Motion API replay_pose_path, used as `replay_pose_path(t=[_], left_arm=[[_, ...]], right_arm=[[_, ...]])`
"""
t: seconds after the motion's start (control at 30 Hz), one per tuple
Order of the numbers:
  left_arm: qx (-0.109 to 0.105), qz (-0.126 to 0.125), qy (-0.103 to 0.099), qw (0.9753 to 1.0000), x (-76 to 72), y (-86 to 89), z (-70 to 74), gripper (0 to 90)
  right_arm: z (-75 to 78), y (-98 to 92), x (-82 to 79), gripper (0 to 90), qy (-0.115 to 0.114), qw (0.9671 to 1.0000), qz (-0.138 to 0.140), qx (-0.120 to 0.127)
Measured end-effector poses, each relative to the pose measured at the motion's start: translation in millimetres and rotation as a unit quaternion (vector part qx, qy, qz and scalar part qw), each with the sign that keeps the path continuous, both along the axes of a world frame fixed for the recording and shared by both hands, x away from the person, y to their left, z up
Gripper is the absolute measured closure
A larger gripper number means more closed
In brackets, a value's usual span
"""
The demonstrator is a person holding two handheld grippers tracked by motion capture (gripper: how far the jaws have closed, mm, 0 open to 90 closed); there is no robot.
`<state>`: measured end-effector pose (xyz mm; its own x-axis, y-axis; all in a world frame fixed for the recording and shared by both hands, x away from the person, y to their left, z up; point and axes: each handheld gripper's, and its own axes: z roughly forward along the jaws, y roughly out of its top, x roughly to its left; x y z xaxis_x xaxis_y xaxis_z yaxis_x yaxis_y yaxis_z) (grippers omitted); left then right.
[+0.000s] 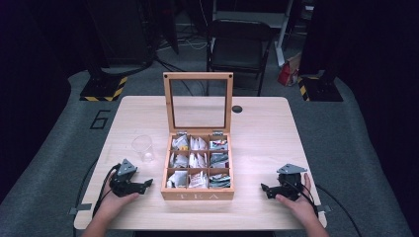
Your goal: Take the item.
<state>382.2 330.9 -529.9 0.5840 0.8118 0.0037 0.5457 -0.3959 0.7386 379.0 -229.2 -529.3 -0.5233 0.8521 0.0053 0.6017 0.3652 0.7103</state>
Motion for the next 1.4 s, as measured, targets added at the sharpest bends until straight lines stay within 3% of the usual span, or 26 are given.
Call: replay_pose_path(t=[0.47, 0.57, 0.8, 1.1, 1.13, 1.4], left_arm=[[0.0, 0.006, 0.001, 1.0, -0.7, -0.7, 0.2, 15.1], [0.005, 0.007, -0.009, 0.9999, -0.3, -0.1, 0.1, 15.8], [-0.003, 0.013, -0.006, 0.9999, -0.8, -0.7, -0.3, 16.5], [-0.002, 0.026, -0.002, 0.9997, -4.4, -1.0, 3.2, 29.2], [-0.005, 0.023, 0.007, 0.9997, -5.3, -2.0, 4.6, 30.2], [-0.029, -0.011, 0.015, 0.9994, -17.2, -8.9, 19.8, 38.0]], right_arm=[[-0.2, 0.3, 0.0, 0.0, -0.001, 1.0, -0.002, 0.001], [-0.2, 0.4, 0.0, 0.0, -0.001, 1.0, -0.002, 0.001], [-0.1, 0.3, 0.0, 0.0, -0.001, 1.0, -0.001, 0.001], [-0.1, 0.2, 0.0, 0.0, -0.001, 1.0, -0.001, 0.001], [-0.2, 0.3, 0.0, 0.0, -0.001, 1.0, -0.002, 0.001], [-0.2, 0.3, 0.1, 0.0, -0.001, 1.0, -0.002, 0.001]])
